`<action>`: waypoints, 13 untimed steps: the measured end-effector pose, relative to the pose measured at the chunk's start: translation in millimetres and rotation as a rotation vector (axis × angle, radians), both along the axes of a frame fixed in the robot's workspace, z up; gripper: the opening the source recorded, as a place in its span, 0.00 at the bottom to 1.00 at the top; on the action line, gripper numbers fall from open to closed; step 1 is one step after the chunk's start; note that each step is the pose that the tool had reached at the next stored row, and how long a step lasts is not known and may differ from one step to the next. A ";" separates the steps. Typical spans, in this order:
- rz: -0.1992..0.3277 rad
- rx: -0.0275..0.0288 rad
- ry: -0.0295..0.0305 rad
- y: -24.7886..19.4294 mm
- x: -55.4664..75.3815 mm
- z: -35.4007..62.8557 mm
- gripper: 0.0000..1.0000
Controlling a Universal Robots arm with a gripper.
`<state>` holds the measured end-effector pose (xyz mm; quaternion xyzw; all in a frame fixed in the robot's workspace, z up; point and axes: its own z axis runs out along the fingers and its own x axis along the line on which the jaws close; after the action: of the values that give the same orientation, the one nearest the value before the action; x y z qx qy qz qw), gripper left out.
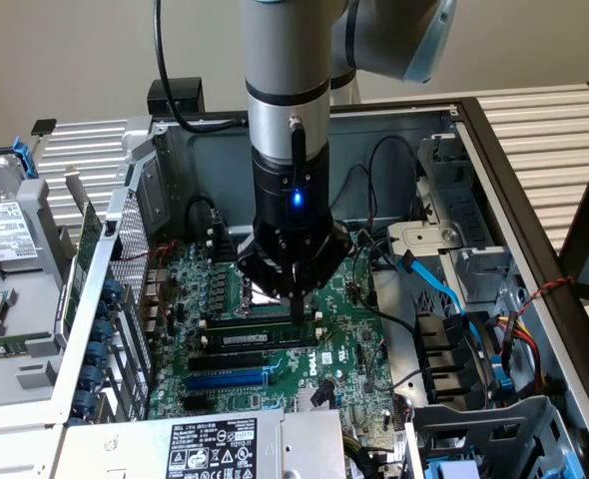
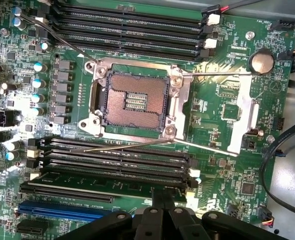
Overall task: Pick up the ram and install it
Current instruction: 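Press down the ram until it locks into place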
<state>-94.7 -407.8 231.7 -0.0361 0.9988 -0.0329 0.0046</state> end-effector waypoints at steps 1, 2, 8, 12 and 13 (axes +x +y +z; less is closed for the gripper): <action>0.000 -0.0001 0.0001 0.0 0.0 -0.3 0.10; -0.001 -0.0001 0.0001 -0.1 0.0 -0.5 0.10; -0.004 0.0001 -0.0003 -0.2 0.0 -1.8 0.10; -0.006 0.0005 -0.0004 -0.2 0.0 -2.7 0.10; -0.007 0.0006 -0.0003 -0.3 0.0 -2.9 0.10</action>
<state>-94.7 -408.1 228.8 -0.0328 0.9989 -0.0326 0.0046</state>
